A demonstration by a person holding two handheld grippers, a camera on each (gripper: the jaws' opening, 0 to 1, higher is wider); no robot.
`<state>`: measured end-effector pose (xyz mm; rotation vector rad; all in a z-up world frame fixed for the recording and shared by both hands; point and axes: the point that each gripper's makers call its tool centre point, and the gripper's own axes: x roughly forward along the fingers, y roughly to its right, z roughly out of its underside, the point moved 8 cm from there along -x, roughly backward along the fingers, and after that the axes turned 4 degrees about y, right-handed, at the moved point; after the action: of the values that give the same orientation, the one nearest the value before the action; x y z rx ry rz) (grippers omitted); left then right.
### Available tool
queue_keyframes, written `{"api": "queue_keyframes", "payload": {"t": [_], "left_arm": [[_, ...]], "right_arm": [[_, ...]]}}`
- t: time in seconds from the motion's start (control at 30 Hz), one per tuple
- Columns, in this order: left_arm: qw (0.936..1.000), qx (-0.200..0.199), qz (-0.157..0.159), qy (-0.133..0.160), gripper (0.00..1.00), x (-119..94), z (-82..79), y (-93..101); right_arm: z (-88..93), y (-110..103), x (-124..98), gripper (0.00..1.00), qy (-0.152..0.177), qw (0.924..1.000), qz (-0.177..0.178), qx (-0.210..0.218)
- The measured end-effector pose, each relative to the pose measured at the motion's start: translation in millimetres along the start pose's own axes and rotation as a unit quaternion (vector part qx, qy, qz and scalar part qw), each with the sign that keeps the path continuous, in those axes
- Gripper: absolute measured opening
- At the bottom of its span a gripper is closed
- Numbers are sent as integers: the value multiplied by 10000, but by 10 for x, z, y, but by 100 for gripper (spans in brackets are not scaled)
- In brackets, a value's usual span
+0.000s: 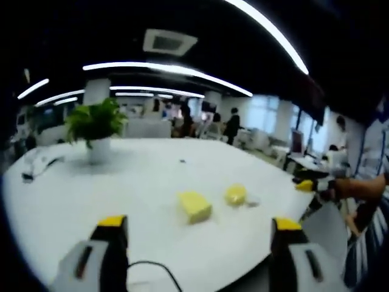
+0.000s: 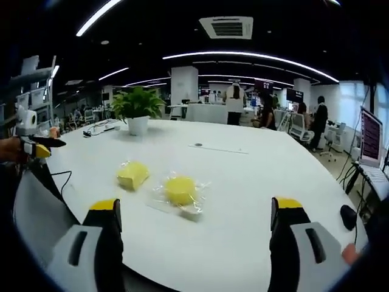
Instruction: Compare the silicone blocks by pressing each to a similar depth, holding the contact briefly, and releasing to observe deformation and rebound differences across the visible hardness samples.
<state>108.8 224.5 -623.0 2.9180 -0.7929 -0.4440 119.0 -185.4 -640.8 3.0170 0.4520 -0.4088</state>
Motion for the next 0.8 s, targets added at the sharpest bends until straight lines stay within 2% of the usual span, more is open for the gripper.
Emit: {"api": "queue_keyframes", "payload": {"t": [0.07,0.2,0.27,0.33,0.37,0.4,0.57,0.63,0.73,0.8], "left_arm": [[10000,47,-21,10,100,-2,-4,18],[9994,339,-41,-50,100,52,-5,107],[9987,512,72,-35,100,92,1,150],[9987,477,145,-55,100,126,27,183],[9989,413,195,-64,100,142,39,202],[9993,303,208,-91,100,164,66,203],[9996,167,183,-109,100,236,71,180],[9997,120,185,-104,100,268,48,164],[9998,82,153,-120,100,296,12,139],[9998,115,98,-118,100,296,-3,140]], "right_arm": [[38,-23,21,96,-114,9998,-45,-129],[56,-51,16,96,-67,9999,-94,54],[61,-41,-4,96,-16,10000,-93,18],[76,-12,-14,96,57,9999,-83,50],[95,1,-8,96,-8,9999,-80,88],[140,33,-13,96,-216,9996,-15,163],[110,117,-32,96,-39,9997,-72,250],[149,176,-27,96,-270,9994,9,216],[148,267,-10,93,-239,9992,5,308],[164,306,6,90,-410,9981,6,465]]}}
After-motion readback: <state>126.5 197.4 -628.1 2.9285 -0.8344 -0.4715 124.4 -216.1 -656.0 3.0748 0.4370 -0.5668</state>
